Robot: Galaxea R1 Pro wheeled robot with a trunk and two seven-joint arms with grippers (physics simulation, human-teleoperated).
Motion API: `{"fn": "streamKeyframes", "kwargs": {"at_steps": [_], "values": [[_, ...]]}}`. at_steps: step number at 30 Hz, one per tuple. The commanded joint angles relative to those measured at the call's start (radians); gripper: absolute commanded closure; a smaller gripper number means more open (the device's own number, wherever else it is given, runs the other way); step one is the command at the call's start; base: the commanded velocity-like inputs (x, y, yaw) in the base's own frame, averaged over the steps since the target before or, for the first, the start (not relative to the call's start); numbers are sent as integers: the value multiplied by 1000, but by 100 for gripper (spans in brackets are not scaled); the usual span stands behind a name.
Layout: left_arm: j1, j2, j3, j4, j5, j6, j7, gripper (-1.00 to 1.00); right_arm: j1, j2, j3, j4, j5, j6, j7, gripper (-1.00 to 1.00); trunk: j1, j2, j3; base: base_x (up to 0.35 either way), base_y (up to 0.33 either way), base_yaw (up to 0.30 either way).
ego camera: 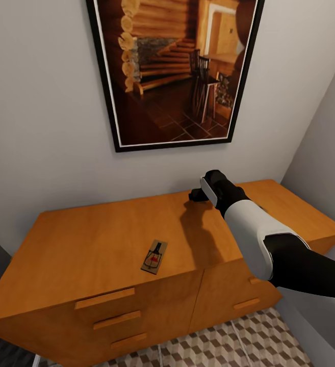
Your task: Take the four mousetraps from the cabinet in the bathroom and place them on the bathroom floor. Make sure all four end up on the same floor surface, and ensure that at least two of them are either under or directly next to the same bathroom sink.
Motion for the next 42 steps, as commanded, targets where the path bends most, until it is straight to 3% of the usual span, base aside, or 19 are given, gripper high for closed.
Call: {"fn": "streamKeyframes", "kwargs": {"at_steps": [1, 27, 42], "values": [[0, -1, -8, 2, 0, -3, 5, 100, 0, 0, 2, -1, 1, 5, -2, -100, 0, 0, -1, 36, -8, 0], [0, 0, -7, 2, 0, -3, 5, 100, 0, 0, 2, 0, 0, 3, -1, -100, 0, 0, -1, 4, -1, 0], [0, 0, -7, 2, 0, -3, 5, 100, 0, 0, 2, 1, 0, -7, 45, -100, 0, 0, -1, 0, 0, 0]]}}
